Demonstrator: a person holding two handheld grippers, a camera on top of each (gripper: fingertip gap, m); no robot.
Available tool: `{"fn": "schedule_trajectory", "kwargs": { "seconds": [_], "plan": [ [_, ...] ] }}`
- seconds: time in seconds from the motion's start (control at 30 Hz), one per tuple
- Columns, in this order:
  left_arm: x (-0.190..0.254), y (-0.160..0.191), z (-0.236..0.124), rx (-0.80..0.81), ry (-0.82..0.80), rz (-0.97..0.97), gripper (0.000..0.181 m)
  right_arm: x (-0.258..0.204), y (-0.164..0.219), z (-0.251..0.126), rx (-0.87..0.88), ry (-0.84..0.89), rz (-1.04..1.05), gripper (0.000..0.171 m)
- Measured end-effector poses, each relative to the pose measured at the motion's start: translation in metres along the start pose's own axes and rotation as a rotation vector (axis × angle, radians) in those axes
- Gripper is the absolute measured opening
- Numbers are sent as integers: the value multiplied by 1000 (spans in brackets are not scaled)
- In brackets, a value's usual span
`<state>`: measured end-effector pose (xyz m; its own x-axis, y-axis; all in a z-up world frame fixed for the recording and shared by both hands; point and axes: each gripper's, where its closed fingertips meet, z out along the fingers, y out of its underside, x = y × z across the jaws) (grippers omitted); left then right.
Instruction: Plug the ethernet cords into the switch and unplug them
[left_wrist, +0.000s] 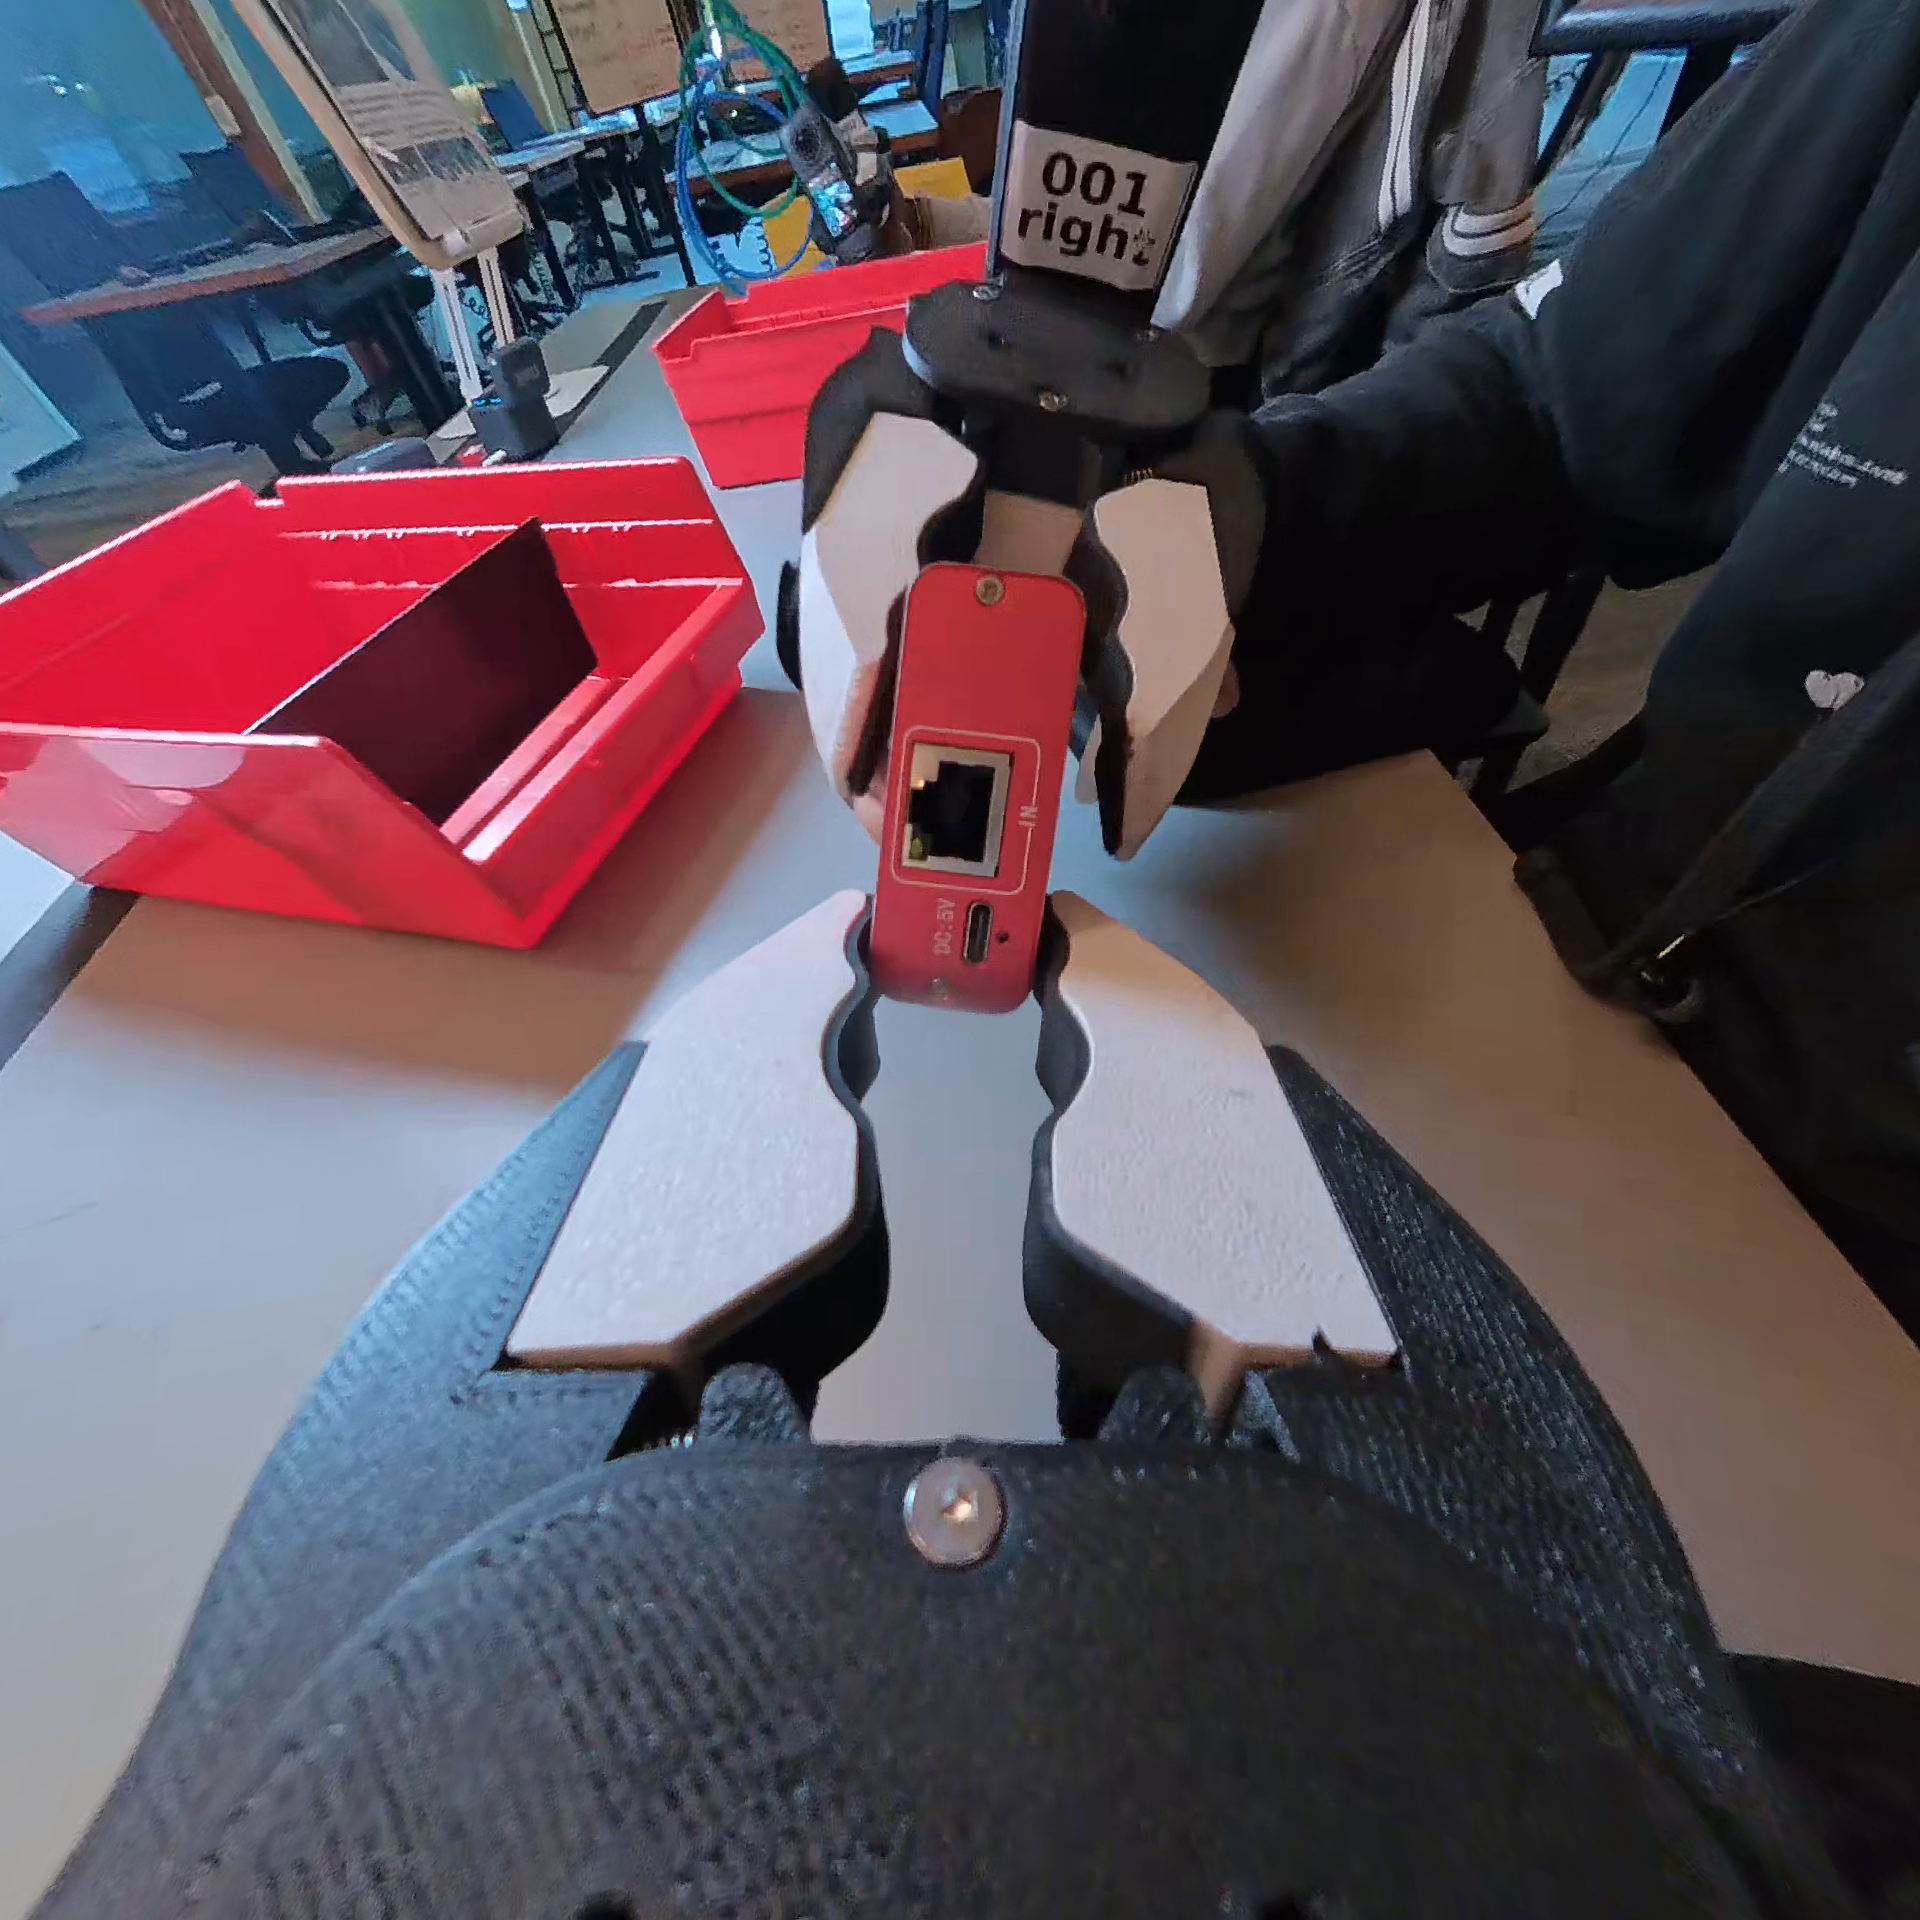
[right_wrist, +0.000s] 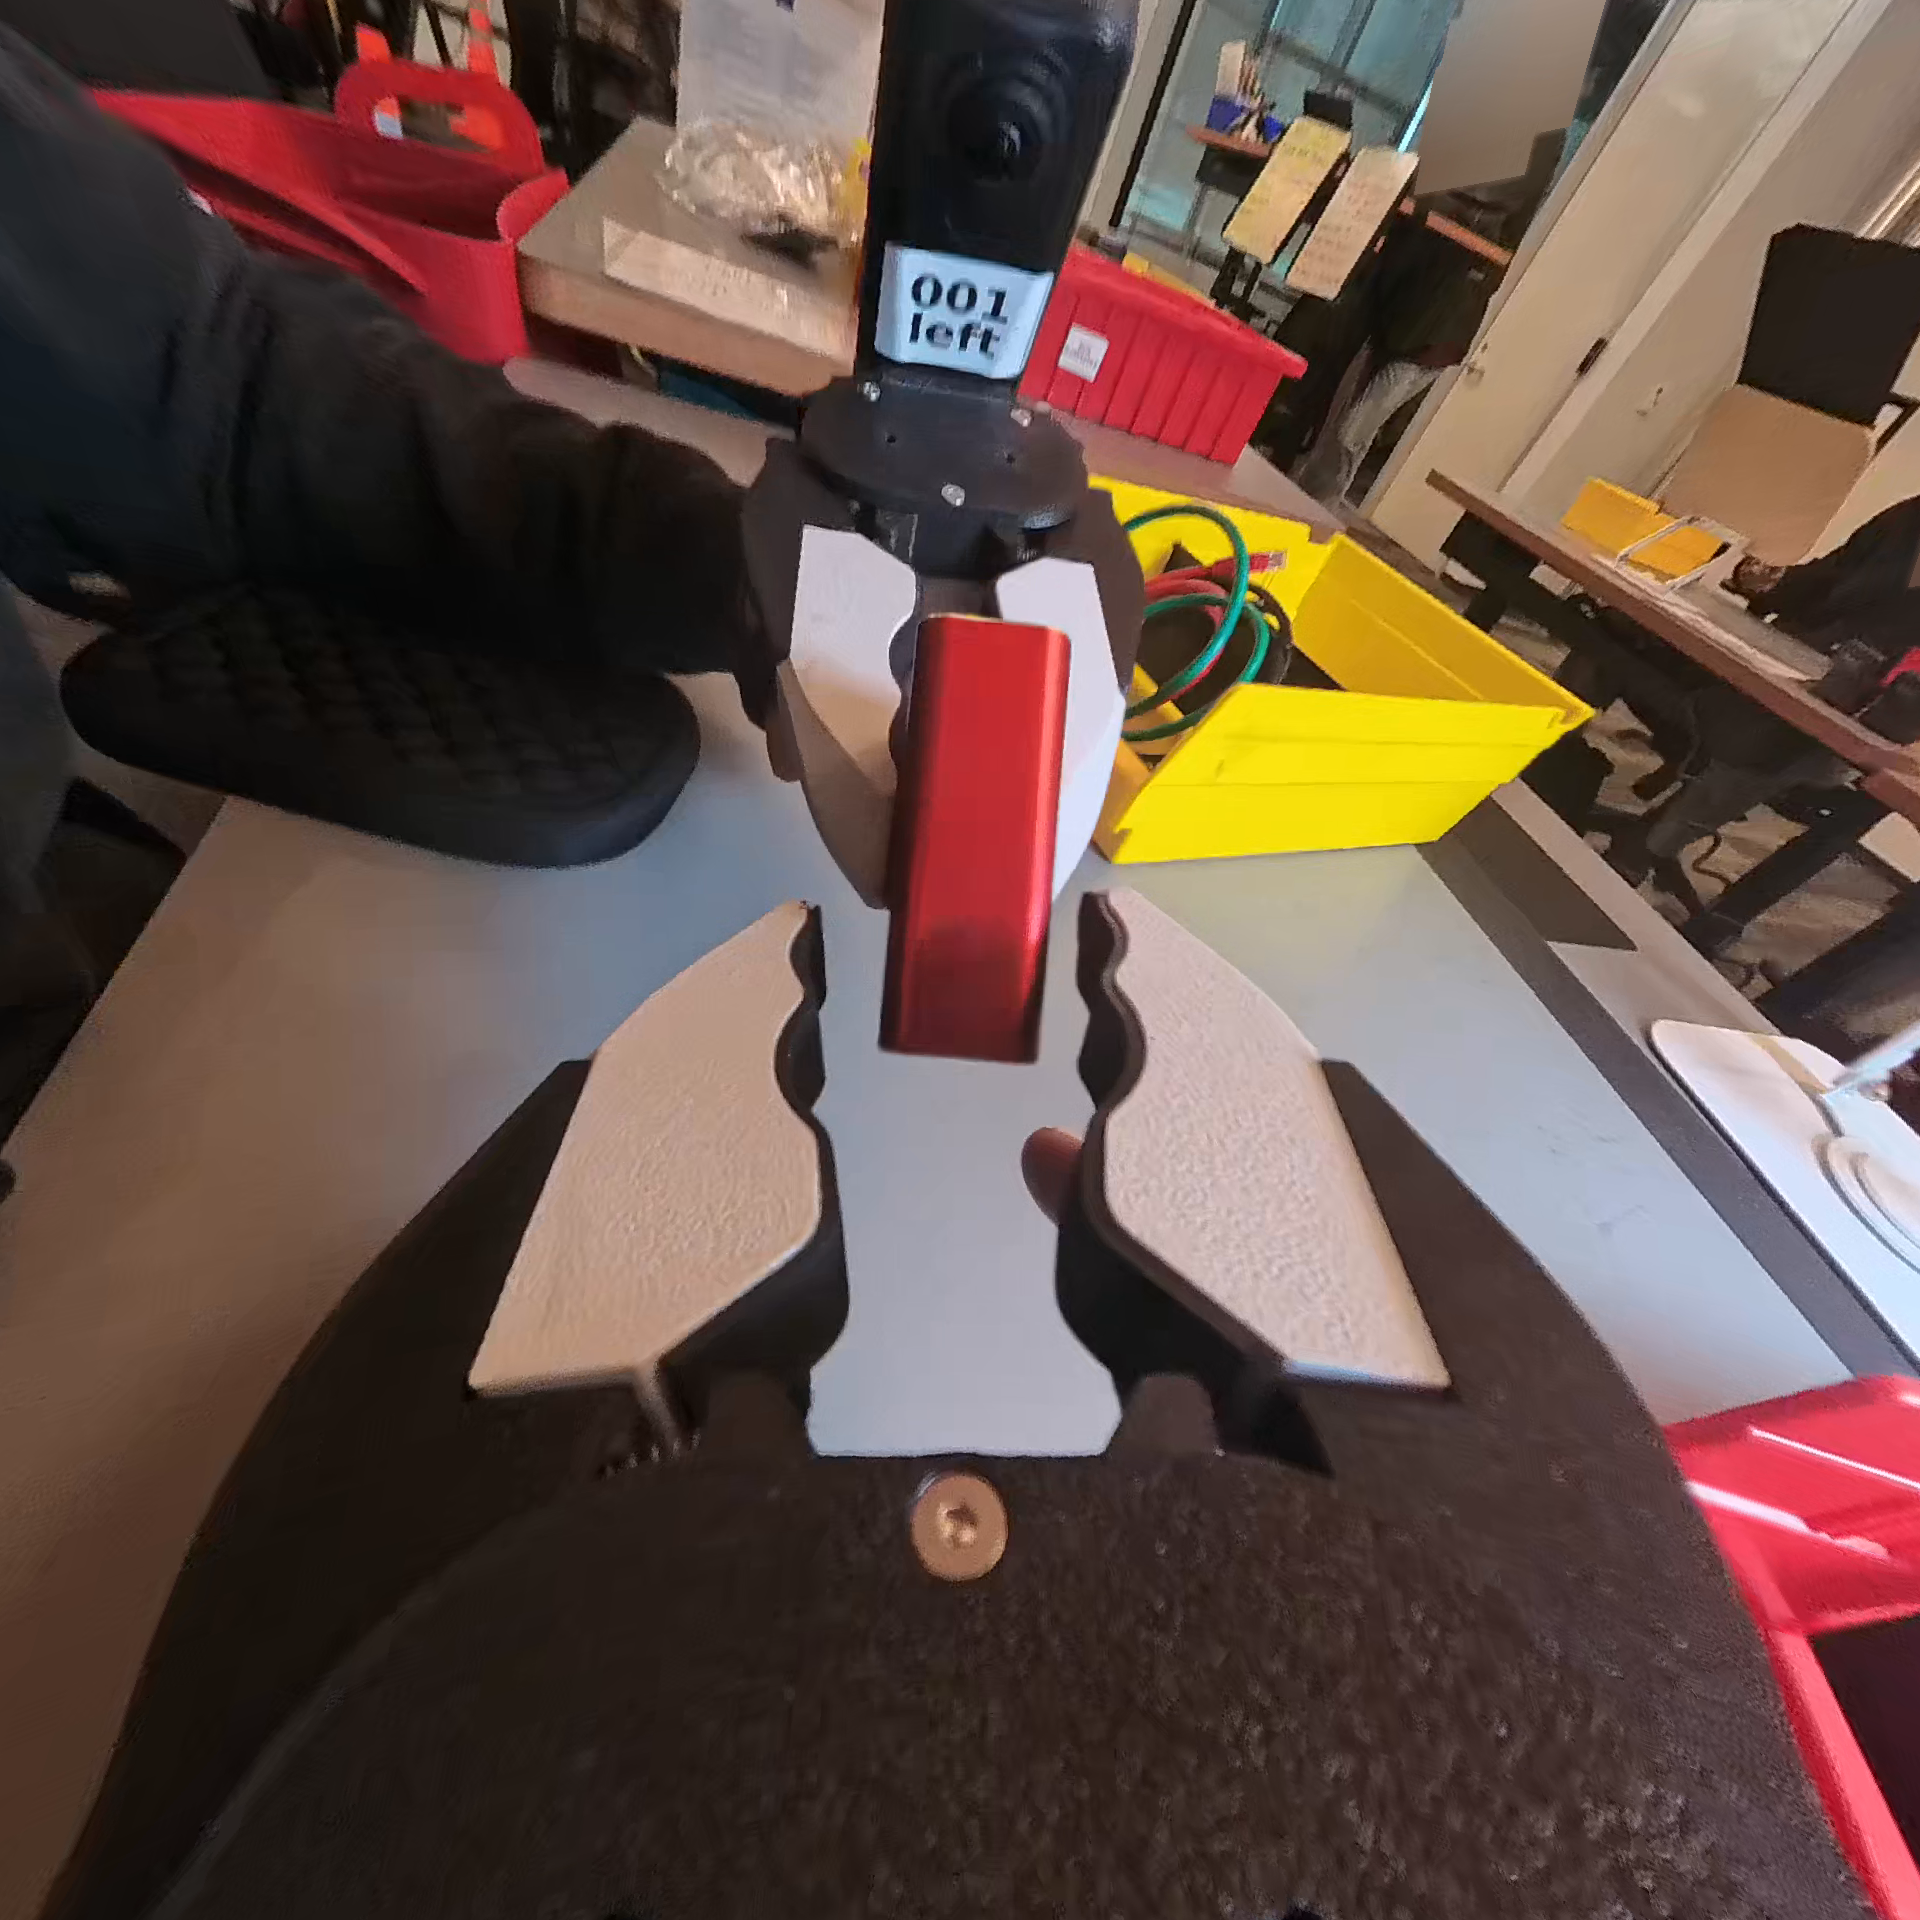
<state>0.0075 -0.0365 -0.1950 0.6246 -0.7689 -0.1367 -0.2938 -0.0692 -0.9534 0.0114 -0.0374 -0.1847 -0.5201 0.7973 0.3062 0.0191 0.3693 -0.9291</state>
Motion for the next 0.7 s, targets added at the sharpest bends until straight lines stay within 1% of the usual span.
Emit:
{"fn": "schedule_trajectory", "kwargs": {
  "seconds": [0.03,0.1,0.13,0.2,0.3,0.4,0.47,0.53,0.57,0.63,0.7],
  "plan": [
    [2,-1,1,10,11,3,27,-1,3,1,-29,1,-16,49],
    [4,2,4,-11,10,18,27,-5,6,5,-59,-4,-47,48],
    [3,6,6,-42,-3,43,27,-7,7,6,-70,-4,-64,44],
    [5,11,8,-72,2,59,27,-6,7,7,-80,25,-116,29],
    [2,13,8,-84,-27,61,28,-2,8,8,-91,57,-151,28],
    [-6,14,5,-81,-50,-2,29,6,9,7,-99,114,-205,27],
    [-19,9,-6,-50,-99,-39,37,16,11,3,-117,176,-241,27],
    [-38,-8,-30,29,-178,-98,40,29,9,-4,-110,249,-259,27],
    [-53,-18,-49,64,-256,-119,40,35,9,-8,-112,276,-265,27],
    [-86,-31,-100,91,-459,-145,40,46,9,-16,-114,331,-274,27],
    [-119,-30,-162,43,-698,-184,40,53,10,-22,-113,357,-266,27]
  ]
}}
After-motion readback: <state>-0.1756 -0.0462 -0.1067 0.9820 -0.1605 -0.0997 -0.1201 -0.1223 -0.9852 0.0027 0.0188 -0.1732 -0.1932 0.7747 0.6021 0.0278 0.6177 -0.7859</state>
